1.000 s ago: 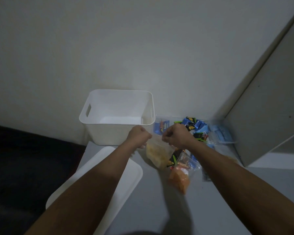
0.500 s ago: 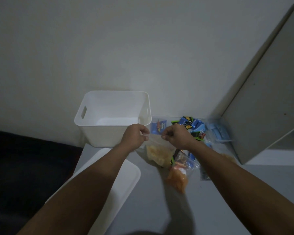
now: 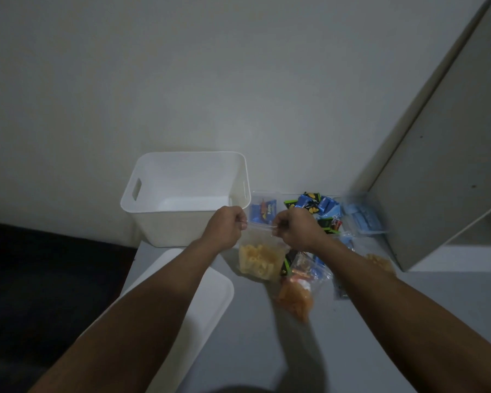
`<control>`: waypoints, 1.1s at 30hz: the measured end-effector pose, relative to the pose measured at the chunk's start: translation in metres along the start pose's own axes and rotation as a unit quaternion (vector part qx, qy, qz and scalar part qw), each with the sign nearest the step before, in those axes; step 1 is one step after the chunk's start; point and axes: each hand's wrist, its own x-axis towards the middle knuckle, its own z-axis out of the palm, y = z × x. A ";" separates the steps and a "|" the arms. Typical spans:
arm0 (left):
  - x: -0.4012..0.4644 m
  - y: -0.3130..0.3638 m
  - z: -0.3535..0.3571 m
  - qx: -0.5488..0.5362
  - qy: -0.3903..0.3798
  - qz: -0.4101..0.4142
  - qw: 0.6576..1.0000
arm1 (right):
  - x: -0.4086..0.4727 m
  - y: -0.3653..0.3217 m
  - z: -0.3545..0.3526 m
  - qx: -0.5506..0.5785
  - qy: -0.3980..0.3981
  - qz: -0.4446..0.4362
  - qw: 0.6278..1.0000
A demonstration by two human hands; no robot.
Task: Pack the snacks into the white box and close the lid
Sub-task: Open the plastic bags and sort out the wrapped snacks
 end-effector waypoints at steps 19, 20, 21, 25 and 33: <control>0.000 0.011 -0.001 -0.039 0.012 0.024 0.999 | 0.005 -0.003 0.008 0.010 0.053 0.003 0.999; 0.000 0.010 -0.001 -0.039 0.019 0.025 0.999 | 0.006 -0.004 0.008 0.010 0.050 0.004 0.999; 0.000 0.010 -0.001 -0.037 0.027 0.025 0.999 | 0.006 -0.006 0.008 0.012 0.046 0.003 0.999; 0.001 0.009 0.000 -0.036 0.039 0.022 0.998 | 0.006 -0.010 0.007 0.016 0.027 -0.009 0.999; 0.001 0.011 -0.005 -0.074 0.015 0.028 0.997 | 0.009 -0.007 0.010 0.001 0.080 -0.021 0.997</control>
